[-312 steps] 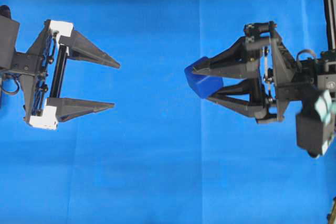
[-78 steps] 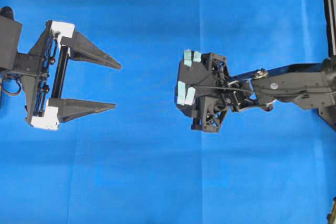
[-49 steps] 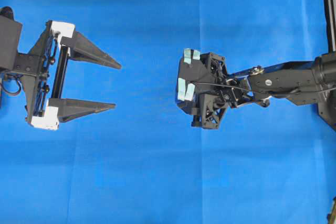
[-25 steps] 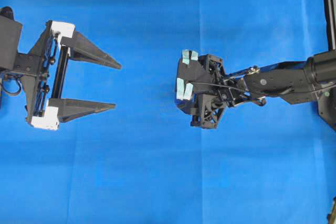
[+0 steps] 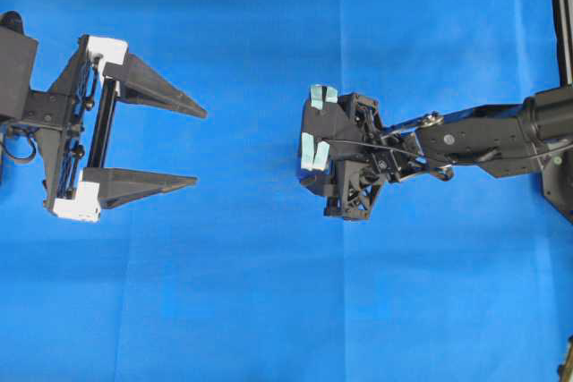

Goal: Handover the blue block to the right arm after grasping it with the left arm, then place it in the designated position.

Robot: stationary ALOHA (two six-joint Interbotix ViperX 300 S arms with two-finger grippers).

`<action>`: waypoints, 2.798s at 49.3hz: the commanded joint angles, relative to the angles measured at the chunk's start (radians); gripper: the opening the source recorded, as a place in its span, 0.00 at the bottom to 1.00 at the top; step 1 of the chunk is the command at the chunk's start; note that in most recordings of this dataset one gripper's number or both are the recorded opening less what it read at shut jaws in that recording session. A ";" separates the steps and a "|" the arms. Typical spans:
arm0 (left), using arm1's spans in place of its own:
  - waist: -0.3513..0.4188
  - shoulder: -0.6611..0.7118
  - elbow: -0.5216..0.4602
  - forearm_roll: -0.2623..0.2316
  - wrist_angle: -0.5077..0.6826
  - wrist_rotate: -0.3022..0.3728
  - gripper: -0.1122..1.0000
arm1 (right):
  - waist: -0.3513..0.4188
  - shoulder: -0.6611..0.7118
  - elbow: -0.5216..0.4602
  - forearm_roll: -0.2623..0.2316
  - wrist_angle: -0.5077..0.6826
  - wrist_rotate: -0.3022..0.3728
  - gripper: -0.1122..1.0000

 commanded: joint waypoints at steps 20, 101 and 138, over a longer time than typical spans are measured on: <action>0.000 -0.003 -0.012 0.002 -0.006 0.000 0.93 | -0.002 -0.018 -0.011 0.003 0.000 0.002 0.90; 0.000 -0.003 -0.012 0.000 -0.014 -0.002 0.93 | 0.143 -0.592 -0.029 -0.046 0.376 -0.002 0.87; 0.000 -0.003 -0.014 0.000 -0.014 -0.002 0.93 | 0.123 -0.666 -0.014 -0.253 0.043 -0.002 0.87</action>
